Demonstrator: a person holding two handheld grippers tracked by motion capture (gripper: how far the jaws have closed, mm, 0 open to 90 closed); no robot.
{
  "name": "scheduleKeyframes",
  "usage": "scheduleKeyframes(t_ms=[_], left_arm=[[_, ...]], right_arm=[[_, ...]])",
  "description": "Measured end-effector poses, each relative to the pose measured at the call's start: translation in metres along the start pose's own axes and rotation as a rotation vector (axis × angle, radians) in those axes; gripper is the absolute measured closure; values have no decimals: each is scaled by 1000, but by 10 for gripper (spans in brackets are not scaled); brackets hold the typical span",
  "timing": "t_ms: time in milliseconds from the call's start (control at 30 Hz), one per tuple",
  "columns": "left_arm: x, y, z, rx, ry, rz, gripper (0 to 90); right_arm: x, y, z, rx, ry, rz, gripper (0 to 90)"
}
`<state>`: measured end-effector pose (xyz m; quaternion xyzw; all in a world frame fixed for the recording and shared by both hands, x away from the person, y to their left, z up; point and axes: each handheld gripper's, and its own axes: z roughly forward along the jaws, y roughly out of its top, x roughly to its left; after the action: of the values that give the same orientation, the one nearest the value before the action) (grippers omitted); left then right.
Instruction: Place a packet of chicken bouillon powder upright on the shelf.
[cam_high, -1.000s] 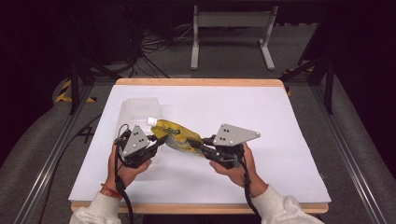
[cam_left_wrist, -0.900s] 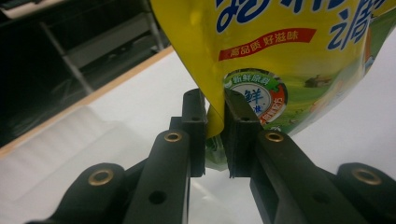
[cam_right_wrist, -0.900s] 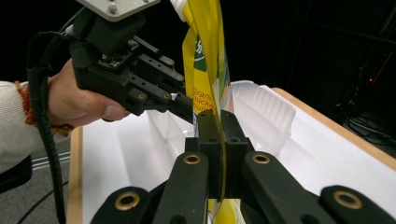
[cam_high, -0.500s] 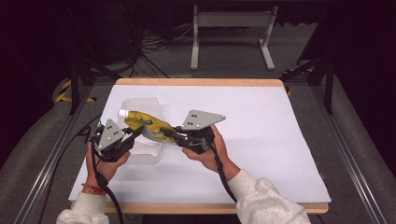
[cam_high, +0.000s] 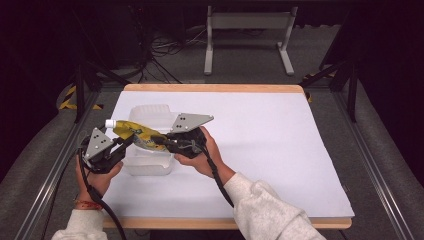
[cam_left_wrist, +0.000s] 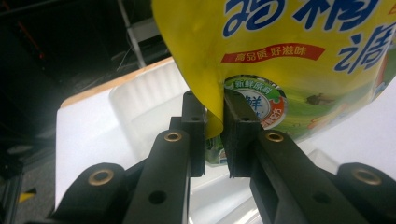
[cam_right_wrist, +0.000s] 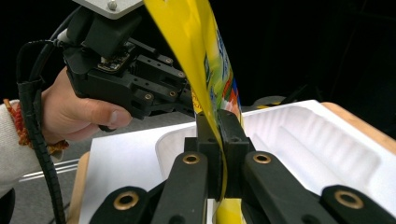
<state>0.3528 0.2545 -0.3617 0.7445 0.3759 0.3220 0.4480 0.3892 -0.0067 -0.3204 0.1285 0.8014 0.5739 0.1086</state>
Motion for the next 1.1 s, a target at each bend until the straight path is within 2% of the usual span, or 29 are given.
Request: scheduleKeyframes(t_ms=[233,367,633,700,933,1100], left_arm=[[12,-8,0,15,28,-35,803],[19,-12,3,5,18,-78,804],[20,-16,9,24,23,-77,809],[20,-16,11,28,27,-76,809],[18,-19,19,67,24,-65,814],[17,-23,25,100,20,-58,816]], right_arm=[[-5,-4,19,20,1,-2,898],[-10,-9,27,28,2,11,898],[-14,-16,33,34,-4,26,898],[-17,-19,34,36,-8,45,899],[-22,-32,38,68,-36,83,899],[-22,-37,42,93,-41,89,899]])
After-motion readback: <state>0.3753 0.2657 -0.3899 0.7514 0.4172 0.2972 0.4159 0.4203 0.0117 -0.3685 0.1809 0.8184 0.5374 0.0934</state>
